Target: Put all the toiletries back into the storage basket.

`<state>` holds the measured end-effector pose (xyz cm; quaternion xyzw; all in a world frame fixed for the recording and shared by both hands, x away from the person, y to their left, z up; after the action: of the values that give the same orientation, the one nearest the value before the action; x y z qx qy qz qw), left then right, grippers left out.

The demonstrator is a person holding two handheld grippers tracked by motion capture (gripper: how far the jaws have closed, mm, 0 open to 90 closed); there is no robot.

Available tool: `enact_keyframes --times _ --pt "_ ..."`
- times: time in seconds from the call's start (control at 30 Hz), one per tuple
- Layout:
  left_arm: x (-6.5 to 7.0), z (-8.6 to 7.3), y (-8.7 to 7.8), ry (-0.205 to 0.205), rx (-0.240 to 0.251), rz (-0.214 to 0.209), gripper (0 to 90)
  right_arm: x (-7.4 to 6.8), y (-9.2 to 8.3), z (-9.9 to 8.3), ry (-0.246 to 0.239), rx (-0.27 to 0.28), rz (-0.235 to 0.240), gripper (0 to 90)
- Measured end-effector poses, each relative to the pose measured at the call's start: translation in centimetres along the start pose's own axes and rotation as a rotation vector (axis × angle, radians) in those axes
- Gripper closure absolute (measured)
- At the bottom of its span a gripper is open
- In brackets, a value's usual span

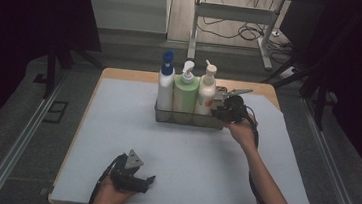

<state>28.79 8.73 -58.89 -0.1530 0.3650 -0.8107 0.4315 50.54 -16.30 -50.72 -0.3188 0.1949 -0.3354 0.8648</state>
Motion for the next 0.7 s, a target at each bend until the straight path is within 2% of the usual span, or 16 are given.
enact_keyframes --times 0.33,0.7 --pt "0.0 0.0 0.0 0.0 0.0 0.0 12.3 -0.3 -0.8 0.0 0.001 0.01 0.008 47.5" --pt "0.0 0.0 0.0 0.0 0.0 0.0 12.3 -1.1 -2.0 -0.3 -0.035 0.015 0.018 32.4"
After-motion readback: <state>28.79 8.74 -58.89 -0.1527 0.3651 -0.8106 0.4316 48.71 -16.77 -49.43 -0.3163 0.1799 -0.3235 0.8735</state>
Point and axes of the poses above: each handheld gripper's, and its own axes: y roughly forward along the jaws, z roughly out of its top, x roughly to its right, the point moved 9 cm from there along y, roughly forward along the jaws, and after that the axes turned 8 degrees about z, right-handed, at the moved point
